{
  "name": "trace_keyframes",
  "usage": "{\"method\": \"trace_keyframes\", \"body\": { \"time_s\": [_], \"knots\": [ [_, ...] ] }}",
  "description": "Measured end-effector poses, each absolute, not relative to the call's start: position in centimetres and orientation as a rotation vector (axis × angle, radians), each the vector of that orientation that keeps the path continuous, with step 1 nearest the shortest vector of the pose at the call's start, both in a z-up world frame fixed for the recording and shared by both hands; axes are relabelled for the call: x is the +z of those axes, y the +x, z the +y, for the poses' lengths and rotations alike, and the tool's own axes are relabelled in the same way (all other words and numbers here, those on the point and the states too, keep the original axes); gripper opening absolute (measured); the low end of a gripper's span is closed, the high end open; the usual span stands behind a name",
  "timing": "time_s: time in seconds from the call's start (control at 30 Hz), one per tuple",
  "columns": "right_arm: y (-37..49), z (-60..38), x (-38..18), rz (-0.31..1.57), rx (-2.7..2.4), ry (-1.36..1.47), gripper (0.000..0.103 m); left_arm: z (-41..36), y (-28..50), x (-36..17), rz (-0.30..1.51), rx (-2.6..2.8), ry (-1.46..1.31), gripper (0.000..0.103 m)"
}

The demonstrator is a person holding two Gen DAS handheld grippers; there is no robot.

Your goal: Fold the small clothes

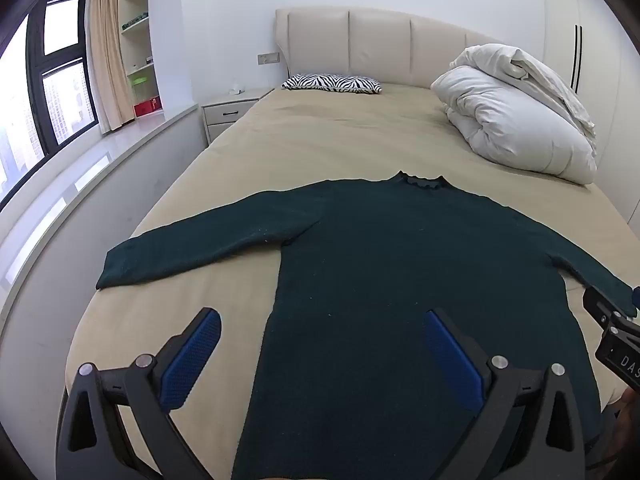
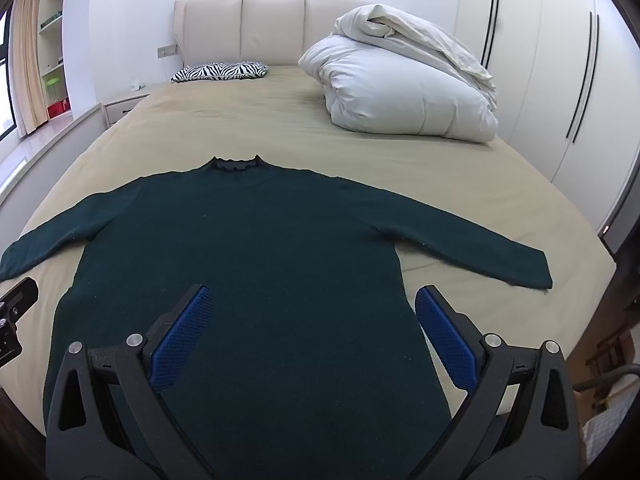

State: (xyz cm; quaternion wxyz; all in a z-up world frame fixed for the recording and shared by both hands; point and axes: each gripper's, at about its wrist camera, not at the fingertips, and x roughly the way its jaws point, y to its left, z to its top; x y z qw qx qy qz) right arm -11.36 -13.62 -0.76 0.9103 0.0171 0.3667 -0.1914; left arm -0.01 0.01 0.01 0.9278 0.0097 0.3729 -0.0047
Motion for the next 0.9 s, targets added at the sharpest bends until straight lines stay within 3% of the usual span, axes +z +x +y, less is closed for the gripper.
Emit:
{"method": "trace_keyframes", "body": {
  "time_s": [0.9],
  "knots": [
    [-10.8, -13.3, -1.8, 0.775, -0.393, 0.037, 0.103, 0.0, 0.0, 0.0, 0.769, -0.010, 0.014, 0.103]
  ]
}}
